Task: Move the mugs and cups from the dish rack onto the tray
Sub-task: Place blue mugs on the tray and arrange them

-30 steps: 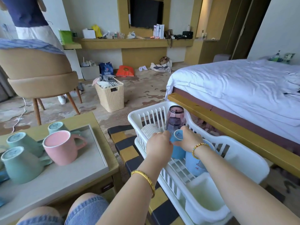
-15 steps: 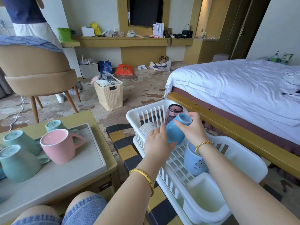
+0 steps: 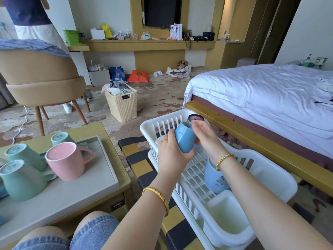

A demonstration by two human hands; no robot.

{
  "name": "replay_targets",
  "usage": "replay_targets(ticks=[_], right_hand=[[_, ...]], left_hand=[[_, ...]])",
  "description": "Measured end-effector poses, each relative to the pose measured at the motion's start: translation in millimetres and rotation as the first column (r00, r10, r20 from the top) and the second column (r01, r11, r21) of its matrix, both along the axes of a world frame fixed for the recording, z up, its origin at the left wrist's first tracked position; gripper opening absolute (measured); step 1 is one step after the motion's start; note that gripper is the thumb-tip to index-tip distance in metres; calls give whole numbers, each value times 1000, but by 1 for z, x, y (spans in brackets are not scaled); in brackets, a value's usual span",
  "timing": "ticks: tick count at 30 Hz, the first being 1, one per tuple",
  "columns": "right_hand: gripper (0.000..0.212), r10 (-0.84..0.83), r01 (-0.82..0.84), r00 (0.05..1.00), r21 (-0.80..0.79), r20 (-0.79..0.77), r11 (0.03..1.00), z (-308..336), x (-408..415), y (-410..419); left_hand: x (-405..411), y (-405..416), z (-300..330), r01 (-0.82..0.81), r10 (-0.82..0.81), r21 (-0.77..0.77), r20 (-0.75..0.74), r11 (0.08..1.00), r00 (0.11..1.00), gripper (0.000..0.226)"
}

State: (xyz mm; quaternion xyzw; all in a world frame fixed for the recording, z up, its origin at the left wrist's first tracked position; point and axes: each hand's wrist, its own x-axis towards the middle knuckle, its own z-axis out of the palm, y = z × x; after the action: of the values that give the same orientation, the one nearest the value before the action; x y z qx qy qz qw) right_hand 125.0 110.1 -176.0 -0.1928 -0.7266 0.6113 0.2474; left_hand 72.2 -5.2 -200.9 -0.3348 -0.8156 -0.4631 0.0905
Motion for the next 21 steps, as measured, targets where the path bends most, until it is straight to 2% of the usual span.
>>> replay_targets(ticks=[3,5,10,13,17,21], right_hand=[[45,1,-1,1000,-94,0,996,-2,-1,4],[36,22,-19,999,-89,27,996,-2,1,4],[38,25,-26,995,9,100,1000,-4,4,3],[36,55,-80,989,185,134,979,-2,2,-4],[31,48,-201,955,522,292,829,21,-12,-22],[24,111,-317,934,644,339,696,57,-35,-60]], left_hand=[[0,0,3,13,-16,46,56,999,998,73],[-2,-1,6,29,-42,109,118,994,992,71],[-12,-17,20,133,-237,279,382,951,893,65],[-18,-35,25,154,-293,335,418,930,860,58],[-34,-69,37,177,-328,354,429,918,842,58],[-58,-114,55,154,-304,349,431,924,850,60]])
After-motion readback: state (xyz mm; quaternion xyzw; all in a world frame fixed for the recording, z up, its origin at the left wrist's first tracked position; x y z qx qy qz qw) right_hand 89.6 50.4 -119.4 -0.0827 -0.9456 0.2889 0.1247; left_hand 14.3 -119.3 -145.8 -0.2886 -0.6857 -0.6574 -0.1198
